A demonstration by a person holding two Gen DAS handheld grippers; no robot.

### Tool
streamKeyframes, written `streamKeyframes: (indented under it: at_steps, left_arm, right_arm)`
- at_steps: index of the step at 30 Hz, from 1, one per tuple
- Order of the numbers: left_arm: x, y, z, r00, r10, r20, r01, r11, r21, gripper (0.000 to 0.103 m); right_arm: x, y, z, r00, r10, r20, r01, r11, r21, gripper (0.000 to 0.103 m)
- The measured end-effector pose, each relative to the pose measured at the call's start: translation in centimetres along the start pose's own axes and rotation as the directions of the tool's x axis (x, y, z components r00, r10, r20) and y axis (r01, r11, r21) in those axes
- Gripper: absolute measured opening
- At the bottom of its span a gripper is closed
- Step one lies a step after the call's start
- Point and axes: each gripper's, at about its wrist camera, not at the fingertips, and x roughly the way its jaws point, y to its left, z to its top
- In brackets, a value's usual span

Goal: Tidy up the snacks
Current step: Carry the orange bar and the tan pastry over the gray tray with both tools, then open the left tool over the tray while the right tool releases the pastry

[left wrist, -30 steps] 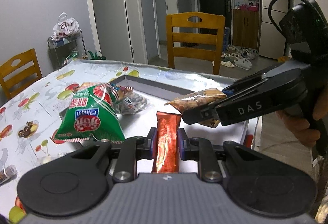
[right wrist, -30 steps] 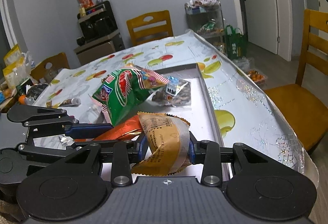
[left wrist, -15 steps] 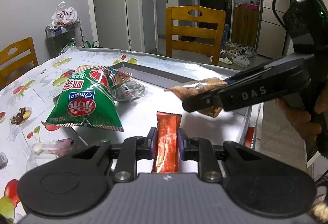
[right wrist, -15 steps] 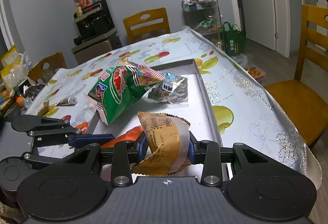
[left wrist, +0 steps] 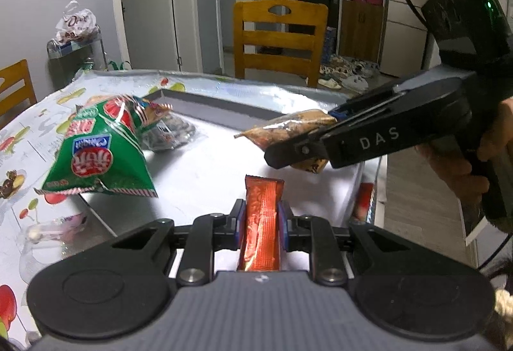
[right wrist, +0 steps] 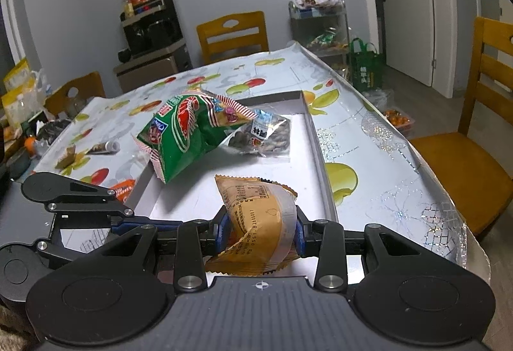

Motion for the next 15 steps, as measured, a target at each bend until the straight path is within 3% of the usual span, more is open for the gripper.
streamKeyframes:
  at_steps: [15]
  left_arm:
    - [-0.38,0.07,-0.54,1.000,-0.017,-0.013,0.017,1.000,0.000,0.017]
  right_arm:
    - [0.23,0.41,-0.43,0.999,-0.021,-0.036,0.020,0.999,-0.025,0.040]
